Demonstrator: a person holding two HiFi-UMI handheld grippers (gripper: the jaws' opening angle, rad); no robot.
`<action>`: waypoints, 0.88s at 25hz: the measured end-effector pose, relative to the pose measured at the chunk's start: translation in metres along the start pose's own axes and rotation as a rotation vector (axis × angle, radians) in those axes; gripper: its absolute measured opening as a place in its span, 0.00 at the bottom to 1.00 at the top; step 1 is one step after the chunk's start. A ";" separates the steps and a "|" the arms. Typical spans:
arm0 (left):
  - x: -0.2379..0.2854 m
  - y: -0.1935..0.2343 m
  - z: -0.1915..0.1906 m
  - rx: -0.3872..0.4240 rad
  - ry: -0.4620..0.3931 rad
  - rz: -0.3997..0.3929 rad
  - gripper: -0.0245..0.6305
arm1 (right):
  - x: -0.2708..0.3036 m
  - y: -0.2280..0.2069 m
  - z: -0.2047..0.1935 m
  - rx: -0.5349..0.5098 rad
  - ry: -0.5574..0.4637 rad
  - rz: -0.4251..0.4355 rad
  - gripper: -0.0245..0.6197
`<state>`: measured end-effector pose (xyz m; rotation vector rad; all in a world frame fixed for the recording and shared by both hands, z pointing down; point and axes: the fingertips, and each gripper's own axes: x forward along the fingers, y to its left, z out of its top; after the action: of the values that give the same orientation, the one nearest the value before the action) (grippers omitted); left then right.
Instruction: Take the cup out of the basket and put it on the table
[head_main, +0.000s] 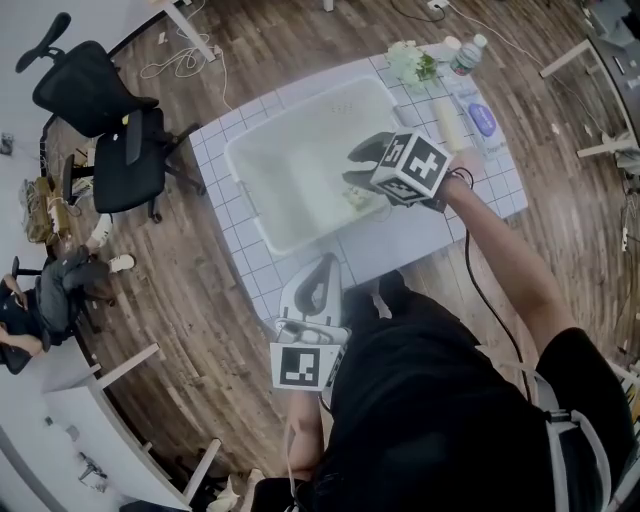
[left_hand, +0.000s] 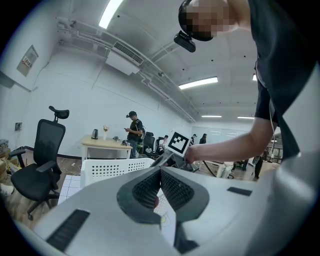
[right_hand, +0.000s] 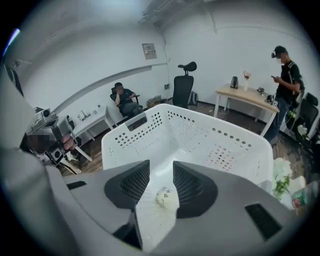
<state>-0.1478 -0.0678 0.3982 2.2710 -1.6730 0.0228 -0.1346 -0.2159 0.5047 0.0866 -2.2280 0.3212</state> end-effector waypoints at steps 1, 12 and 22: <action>0.001 0.000 0.002 -0.016 -0.014 0.002 0.05 | 0.005 -0.005 -0.002 0.018 0.020 0.009 0.28; -0.005 0.012 -0.005 0.013 -0.007 0.023 0.05 | 0.049 -0.024 -0.026 0.155 0.279 0.145 0.28; -0.004 0.012 -0.007 0.008 -0.002 0.021 0.05 | 0.078 -0.039 -0.078 0.289 0.609 0.138 0.28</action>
<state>-0.1591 -0.0650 0.4067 2.2601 -1.7016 0.0322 -0.1175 -0.2293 0.6193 -0.0125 -1.5773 0.6500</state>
